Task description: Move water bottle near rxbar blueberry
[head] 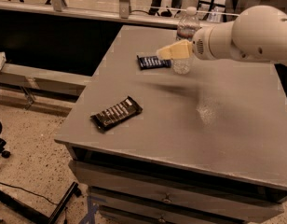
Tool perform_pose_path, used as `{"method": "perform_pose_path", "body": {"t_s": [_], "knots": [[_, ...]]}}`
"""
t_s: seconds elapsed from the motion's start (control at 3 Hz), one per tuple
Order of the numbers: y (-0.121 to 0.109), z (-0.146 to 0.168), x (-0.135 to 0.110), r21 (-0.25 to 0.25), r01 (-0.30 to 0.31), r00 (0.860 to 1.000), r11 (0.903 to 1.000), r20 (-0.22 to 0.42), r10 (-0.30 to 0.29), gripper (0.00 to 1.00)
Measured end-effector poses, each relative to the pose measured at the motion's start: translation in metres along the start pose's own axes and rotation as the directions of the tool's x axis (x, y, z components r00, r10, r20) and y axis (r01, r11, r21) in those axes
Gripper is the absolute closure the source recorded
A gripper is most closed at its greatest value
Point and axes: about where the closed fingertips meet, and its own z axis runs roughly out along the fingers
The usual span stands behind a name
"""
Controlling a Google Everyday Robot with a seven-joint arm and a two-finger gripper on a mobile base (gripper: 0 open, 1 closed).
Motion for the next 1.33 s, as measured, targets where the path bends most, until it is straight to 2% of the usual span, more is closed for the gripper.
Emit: {"method": "perform_pose_path", "body": {"t_s": [0.67,1.33], "knots": [[-0.007,-0.034,-0.027,0.081,0.085,0.995,0.9931,0.049,-0.089,0.00],[-0.031,-0.074,-0.052,0.185,0.145,0.985,0.9721,0.069,-0.160,0.00]]}}
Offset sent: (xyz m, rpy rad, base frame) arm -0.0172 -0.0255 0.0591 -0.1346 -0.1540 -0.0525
